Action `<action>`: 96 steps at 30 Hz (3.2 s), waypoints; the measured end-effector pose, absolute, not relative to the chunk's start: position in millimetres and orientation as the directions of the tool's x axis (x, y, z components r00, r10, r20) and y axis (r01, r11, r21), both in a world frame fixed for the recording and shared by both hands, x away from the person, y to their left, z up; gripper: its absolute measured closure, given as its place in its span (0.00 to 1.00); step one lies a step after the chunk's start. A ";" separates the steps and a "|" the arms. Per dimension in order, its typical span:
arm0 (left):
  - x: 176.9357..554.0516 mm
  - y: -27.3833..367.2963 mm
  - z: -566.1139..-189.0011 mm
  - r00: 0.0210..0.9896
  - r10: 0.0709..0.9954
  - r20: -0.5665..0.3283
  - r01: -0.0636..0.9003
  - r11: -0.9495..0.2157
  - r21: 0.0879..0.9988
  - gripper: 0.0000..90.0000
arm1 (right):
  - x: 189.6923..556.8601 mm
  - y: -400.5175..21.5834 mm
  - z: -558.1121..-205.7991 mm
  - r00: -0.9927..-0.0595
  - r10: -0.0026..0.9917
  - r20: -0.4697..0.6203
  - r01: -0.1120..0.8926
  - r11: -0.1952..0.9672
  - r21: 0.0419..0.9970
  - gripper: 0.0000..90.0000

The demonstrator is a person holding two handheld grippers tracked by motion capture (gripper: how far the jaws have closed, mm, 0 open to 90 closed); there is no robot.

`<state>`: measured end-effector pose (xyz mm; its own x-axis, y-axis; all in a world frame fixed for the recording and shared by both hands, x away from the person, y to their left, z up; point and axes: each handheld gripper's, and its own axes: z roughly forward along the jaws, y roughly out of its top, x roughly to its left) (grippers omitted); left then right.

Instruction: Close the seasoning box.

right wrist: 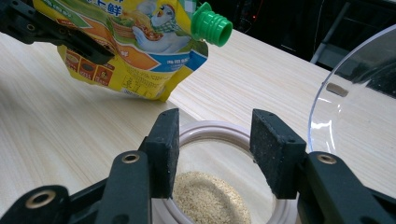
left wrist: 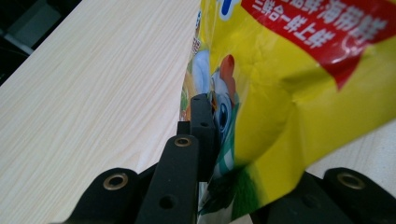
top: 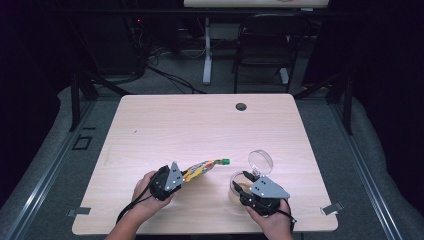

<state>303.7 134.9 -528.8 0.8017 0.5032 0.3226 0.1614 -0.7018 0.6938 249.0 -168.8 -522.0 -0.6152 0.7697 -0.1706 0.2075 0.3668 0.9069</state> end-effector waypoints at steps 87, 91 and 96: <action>315.5 195.7 -530.2 0.738 0.664 -0.120 0.408 -0.298 0.863 0.67 | 249.5 -174.1 -524.9 -0.611 0.779 -0.139 0.227 0.340 0.913 0.58; 317.6 197.6 -529.6 0.728 0.672 -0.138 0.420 -0.277 0.864 0.70 | 249.8 -174.3 -525.3 -0.612 0.779 -0.138 0.229 0.342 0.911 0.58; 323.0 203.2 -532.4 0.690 0.703 -0.175 0.450 -0.226 0.864 0.66 | 250.0 -174.5 -525.2 -0.611 0.780 -0.139 0.230 0.343 0.911 0.58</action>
